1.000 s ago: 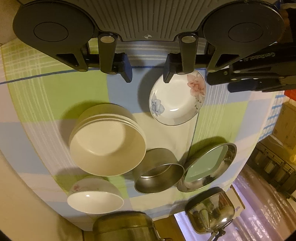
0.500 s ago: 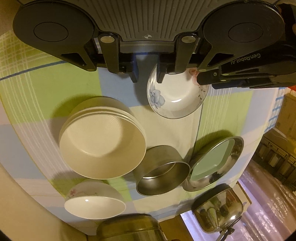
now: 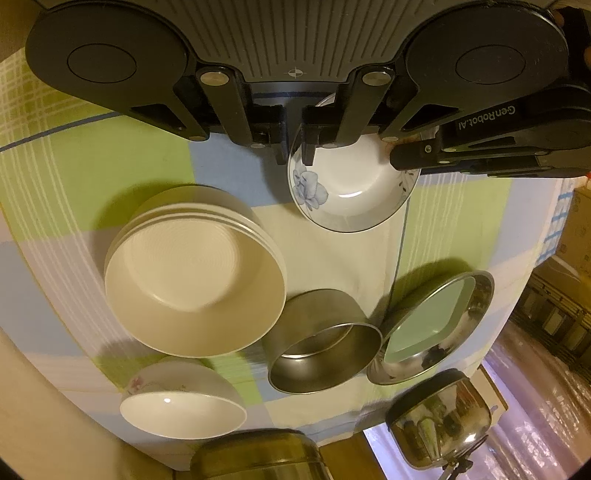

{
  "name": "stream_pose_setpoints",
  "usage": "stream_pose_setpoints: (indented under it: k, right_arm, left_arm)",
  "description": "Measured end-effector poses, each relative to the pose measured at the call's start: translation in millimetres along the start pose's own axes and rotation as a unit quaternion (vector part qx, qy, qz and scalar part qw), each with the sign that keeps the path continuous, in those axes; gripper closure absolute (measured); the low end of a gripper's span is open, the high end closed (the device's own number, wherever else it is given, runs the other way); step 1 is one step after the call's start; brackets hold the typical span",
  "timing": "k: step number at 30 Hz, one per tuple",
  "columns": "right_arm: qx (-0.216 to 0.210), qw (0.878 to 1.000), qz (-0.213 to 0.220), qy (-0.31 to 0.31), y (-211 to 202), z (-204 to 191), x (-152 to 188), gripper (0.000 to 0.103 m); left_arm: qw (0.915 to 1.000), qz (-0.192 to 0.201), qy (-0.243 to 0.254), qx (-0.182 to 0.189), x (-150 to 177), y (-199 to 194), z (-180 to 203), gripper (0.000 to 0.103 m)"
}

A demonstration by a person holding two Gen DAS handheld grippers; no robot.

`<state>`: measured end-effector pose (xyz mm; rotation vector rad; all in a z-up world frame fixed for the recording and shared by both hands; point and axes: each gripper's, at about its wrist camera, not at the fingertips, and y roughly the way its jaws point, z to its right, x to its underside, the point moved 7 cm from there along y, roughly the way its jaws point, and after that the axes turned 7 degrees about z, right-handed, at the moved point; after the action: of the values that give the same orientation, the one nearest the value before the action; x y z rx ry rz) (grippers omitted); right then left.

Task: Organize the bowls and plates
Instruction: 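Lift the saucer and lower it onto the green tray in the plate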

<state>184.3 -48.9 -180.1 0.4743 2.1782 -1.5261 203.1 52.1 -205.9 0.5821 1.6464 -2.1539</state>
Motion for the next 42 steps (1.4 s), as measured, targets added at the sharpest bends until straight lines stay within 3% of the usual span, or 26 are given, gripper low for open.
stream_pose_setpoints:
  k: [13, 26, 42]
  right_arm:
    - [-0.001, 1.000, -0.001, -0.017, 4, -15, -9, 0.097]
    - [-0.031, 0.998, 0.001, -0.045, 24, -60, -39, 0.097]
    - [-0.068, 0.995, 0.026, -0.070, 64, -118, -105, 0.097]
  left_arm:
    - [0.9999, 0.005, -0.013, -0.003, -8, -9, -16, 0.093]
    - [0.9980, 0.032, -0.041, -0.035, -49, -31, -62, 0.093]
    - [0.9927, 0.080, -0.053, -0.073, -115, -39, -126, 0.093]
